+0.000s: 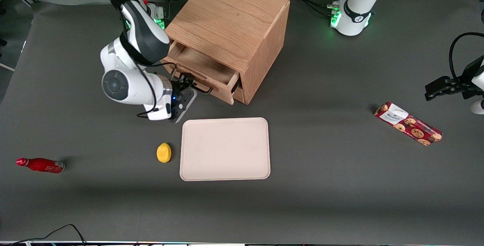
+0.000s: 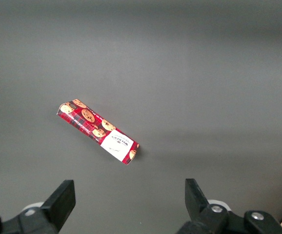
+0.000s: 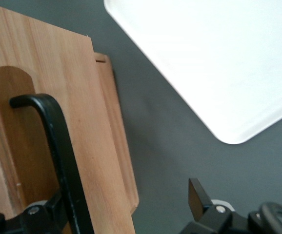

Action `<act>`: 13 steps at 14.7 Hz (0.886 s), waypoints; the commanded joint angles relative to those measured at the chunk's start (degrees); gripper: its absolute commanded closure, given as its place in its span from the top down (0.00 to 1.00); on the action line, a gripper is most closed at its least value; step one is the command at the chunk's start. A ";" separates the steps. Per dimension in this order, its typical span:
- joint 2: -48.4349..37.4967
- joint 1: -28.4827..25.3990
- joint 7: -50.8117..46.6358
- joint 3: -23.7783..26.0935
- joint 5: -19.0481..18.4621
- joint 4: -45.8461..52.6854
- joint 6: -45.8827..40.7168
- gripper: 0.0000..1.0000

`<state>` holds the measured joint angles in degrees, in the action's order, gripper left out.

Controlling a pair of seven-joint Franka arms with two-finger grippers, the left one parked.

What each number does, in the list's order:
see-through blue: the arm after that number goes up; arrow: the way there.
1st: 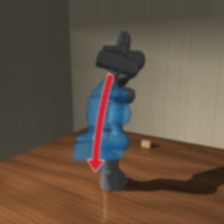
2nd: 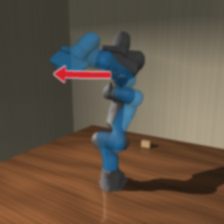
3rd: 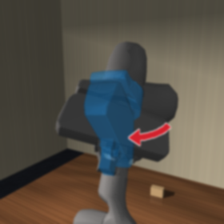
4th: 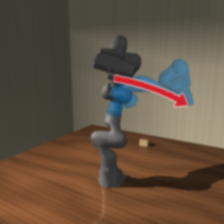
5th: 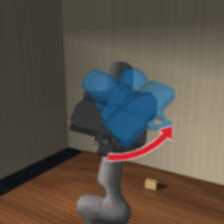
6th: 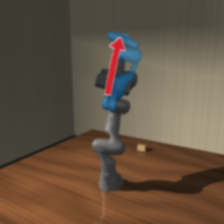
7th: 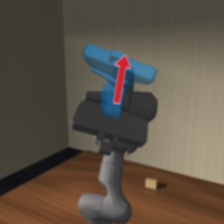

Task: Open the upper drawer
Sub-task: 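Pull the handle outward from the cabinet with the right gripper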

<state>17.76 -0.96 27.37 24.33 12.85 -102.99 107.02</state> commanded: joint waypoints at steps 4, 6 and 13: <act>3.50 -0.18 3.99 -4.38 -2.57 6.38 -0.76 1.00; 5.17 -0.18 4.88 -5.78 -3.88 9.11 -1.20 1.00; 11.24 -0.18 9.45 -9.91 -5.30 20.18 -4.63 1.00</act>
<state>25.52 -0.73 34.85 15.76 8.42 -88.84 104.46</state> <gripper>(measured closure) 0.000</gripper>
